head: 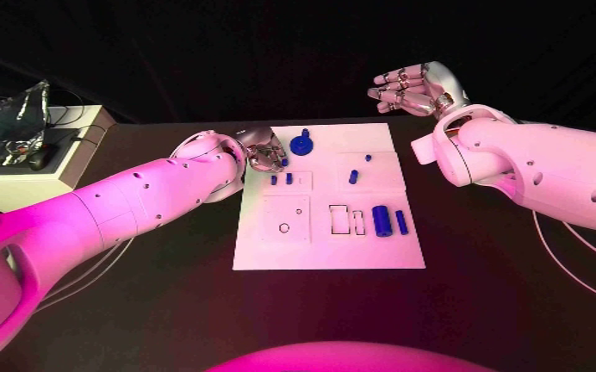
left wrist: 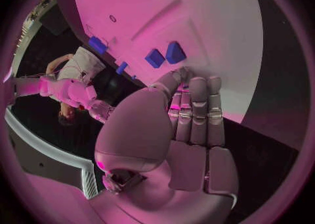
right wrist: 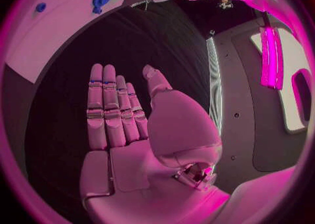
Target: Assemble the parts on the task board
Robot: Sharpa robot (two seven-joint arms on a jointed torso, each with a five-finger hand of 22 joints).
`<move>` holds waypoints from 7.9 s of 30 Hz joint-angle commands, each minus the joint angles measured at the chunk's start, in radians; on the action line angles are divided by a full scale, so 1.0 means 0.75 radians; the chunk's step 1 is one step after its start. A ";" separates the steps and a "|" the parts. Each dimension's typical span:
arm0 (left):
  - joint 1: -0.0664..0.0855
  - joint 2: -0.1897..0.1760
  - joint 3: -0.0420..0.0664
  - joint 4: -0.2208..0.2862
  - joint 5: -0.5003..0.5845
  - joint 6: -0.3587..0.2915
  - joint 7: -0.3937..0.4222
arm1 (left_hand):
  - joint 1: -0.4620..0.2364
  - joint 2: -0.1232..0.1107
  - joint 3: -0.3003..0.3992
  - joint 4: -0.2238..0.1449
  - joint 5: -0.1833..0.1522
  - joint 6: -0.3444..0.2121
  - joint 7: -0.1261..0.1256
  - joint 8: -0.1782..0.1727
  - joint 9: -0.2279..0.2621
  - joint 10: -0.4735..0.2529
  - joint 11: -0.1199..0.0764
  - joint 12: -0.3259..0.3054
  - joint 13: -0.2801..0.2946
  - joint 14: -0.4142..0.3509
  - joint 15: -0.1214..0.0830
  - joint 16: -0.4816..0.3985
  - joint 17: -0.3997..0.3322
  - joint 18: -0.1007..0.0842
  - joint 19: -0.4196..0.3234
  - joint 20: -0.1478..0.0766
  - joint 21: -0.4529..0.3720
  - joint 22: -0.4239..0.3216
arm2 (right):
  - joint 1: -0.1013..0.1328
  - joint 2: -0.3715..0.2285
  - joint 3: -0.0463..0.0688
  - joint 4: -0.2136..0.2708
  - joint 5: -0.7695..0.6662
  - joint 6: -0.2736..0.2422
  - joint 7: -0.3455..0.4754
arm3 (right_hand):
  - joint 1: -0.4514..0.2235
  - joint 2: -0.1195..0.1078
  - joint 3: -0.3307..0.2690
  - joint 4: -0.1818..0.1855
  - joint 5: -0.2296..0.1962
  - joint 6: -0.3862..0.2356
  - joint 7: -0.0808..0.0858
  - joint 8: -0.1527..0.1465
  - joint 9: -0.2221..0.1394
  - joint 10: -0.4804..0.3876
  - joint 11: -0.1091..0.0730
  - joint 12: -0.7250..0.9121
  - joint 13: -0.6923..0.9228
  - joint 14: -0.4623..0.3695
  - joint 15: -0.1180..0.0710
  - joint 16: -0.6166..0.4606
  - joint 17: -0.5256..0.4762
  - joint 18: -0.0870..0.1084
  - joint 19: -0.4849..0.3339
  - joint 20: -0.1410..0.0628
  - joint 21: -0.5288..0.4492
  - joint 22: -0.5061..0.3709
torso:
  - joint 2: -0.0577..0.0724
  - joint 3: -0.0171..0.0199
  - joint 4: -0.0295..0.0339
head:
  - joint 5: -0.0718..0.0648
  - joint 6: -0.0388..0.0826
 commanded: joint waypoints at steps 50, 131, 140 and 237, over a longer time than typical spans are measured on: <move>-0.171 -0.433 0.231 0.396 1.392 0.001 0.507 | -0.005 0.000 -0.212 0.135 0.005 0.002 0.049 0.004 0.000 -0.131 0.054 0.020 -0.008 -0.082 0.053 -0.570 -0.255 -0.045 -0.026 0.052 -0.461 -0.351 | -0.057 0.021 -0.011 -0.109 -1.325 0.459 -0.531 | 0.023 -0.124 0.372 -0.193 -0.203 0.187 -0.076 -0.012 -0.057 0.168 -0.079 -0.086 -0.003 0.253 -0.157 1.002 0.670 0.059 0.224 -0.177 0.992 0.815 | -0.005 -0.0079 0.0020 | -0.110 0.075; -0.201 -0.487 0.257 0.460 1.367 -0.009 0.480 | 0.050 0.050 -0.296 0.108 0.012 0.013 0.058 0.003 0.000 -0.128 0.057 0.006 -0.008 -0.069 0.053 -0.635 -0.206 -0.049 -0.003 0.041 -0.514 -0.303 | -0.133 0.143 -0.025 -0.168 -1.307 0.219 -0.589 | 0.030 -0.070 0.674 -0.112 -0.256 0.326 -0.112 -0.007 0.067 0.245 -0.107 -0.089 -0.003 0.192 -0.170 1.255 0.610 0.051 0.329 -0.178 1.006 1.464 | -0.002 -0.0057 0.0011 | -0.088 0.041; -0.201 -0.491 0.257 0.456 1.368 -0.009 0.477 | 0.046 0.049 -0.291 0.101 0.013 0.014 0.057 0.003 0.000 -0.129 0.057 0.006 -0.008 -0.069 0.053 -0.637 -0.205 -0.048 -0.004 0.042 -0.516 -0.294 | -0.110 0.069 -0.006 -0.063 -1.141 0.224 -0.583 | 0.029 -0.070 0.677 -0.112 -0.255 0.324 -0.111 -0.007 0.074 0.244 -0.106 -0.088 -0.003 0.191 -0.169 1.259 0.600 0.052 0.340 -0.178 0.968 1.499 | -0.003 -0.0064 0.0007 | -0.085 0.037; -0.208 -0.426 0.257 0.433 1.400 -0.007 0.470 | 0.034 0.048 -0.287 0.099 0.012 0.010 0.058 0.004 0.000 -0.136 0.060 0.004 -0.008 -0.070 0.055 -0.641 -0.203 -0.047 0.003 0.045 -0.538 -0.283 | -0.251 0.316 -0.051 0.140 -1.485 0.488 -0.632 | 0.024 -0.060 0.680 -0.133 -0.251 0.319 -0.108 -0.007 0.068 0.240 -0.104 -0.089 -0.003 0.189 -0.168 1.270 0.579 0.052 0.439 -0.177 0.703 1.743 | -0.017 -0.0136 0.0008 | 0.178 -0.088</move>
